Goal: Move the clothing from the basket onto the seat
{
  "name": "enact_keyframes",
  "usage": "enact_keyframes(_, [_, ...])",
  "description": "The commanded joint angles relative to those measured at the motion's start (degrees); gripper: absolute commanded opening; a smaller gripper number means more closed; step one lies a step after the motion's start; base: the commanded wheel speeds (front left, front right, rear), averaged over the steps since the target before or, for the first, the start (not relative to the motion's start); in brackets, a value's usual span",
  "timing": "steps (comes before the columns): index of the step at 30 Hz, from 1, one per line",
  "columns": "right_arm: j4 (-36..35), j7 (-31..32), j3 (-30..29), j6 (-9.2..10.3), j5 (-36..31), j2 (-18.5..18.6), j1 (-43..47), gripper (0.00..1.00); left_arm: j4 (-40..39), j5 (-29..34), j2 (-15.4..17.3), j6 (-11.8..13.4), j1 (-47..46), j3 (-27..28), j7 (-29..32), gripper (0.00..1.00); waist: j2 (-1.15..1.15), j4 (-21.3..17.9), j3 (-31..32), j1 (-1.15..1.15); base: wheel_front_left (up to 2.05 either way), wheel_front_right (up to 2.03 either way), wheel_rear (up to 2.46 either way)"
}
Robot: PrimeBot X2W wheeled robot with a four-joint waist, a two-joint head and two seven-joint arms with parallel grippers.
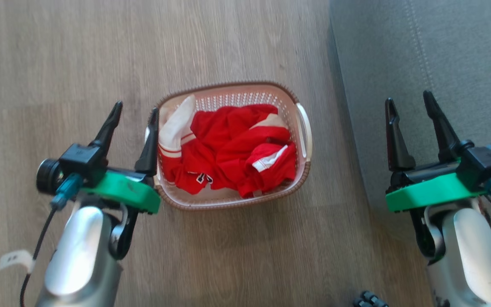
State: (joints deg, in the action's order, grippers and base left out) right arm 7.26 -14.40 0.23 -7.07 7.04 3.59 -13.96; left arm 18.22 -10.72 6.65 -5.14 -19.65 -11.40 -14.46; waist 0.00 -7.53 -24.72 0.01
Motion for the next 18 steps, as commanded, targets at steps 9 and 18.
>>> enact_keyframes(9, [-3.14, -0.57, 0.57, -0.42, -0.16, -0.66, -3.33, 1.00, 6.88, 0.80, -1.11, -1.25, -9.38, -3.13, -0.53, 1.00, 0.00, -0.97, -6.76, -0.01, 0.00, 0.00, 0.00])
enact_keyframes(18, [-5.73, -0.59, 0.31, -0.42, 0.80, -0.70, -6.25, 1.00, 17.93, 0.48, -2.45, -1.91, -19.22, -7.82, 0.40, 1.00, 0.00, -2.05, -13.31, -0.01, 0.00, 0.00, 0.00])
